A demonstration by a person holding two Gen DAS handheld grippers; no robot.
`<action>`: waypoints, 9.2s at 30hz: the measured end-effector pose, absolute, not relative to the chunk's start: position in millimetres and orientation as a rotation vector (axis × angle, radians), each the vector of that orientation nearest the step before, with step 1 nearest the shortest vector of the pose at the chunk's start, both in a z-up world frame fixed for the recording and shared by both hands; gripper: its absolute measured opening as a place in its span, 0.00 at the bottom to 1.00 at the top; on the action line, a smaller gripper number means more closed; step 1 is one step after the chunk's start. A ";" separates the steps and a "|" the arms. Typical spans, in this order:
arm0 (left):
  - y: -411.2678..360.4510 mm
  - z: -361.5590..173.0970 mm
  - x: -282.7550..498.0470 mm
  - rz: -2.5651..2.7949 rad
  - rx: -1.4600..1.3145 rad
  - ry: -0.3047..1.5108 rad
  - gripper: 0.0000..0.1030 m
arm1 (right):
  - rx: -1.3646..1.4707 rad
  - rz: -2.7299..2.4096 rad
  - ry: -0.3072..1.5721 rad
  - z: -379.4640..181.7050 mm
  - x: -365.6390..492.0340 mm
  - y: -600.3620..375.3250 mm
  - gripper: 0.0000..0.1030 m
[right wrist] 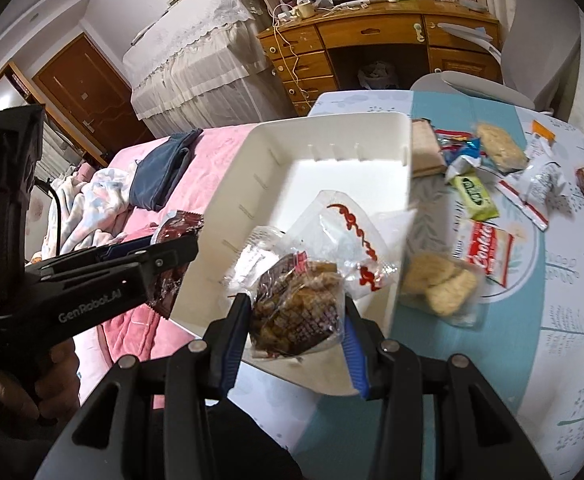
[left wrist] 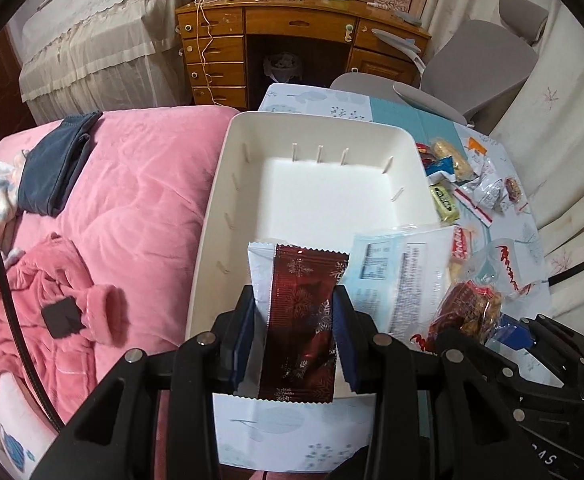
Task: Organize snacks
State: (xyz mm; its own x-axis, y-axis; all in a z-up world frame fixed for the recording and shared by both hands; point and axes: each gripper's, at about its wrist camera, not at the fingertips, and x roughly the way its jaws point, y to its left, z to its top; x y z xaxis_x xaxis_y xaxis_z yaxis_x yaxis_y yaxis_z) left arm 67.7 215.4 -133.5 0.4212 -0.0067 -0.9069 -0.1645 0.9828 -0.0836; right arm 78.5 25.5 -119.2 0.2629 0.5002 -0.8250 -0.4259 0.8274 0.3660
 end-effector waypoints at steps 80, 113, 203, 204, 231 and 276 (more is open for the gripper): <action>11.2 -184.9 115.2 0.634 -0.851 1.308 0.79 | -0.406 0.752 0.914 -169.6 158.2 -165.0 0.70; 22.9 -301.9 185.8 0.897 -1.031 1.334 0.82 | -0.549 1.004 0.850 -260.9 186.6 -122.9 0.74; 95.8 -79.1 78.9 0.085 -0.533 1.213 0.47 | 0.008 0.705 1.075 -106.3 113.6 -101.5 0.45; 101.6 -77.7 78.2 0.081 -0.517 1.206 0.47 | 0.015 0.701 1.069 -103.1 110.5 -94.9 0.45; 244.8 -120.5 85.5 -0.069 -0.417 1.244 0.70 | 0.151 0.540 1.027 -105.0 71.8 41.7 0.49; 8.2 -138.3 214.1 0.009 -0.385 1.194 0.78 | 0.627 0.242 1.305 -132.4 239.6 -200.0 0.83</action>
State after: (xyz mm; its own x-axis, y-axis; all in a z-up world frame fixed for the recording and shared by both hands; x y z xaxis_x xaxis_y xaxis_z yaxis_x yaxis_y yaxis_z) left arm 214.1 8.2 -138.3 0.3757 -0.1945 -0.9061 -0.2076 0.9352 -0.2869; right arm 239.6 -200.0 -132.4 0.2665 0.5046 -0.8212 0.1767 0.8120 0.5563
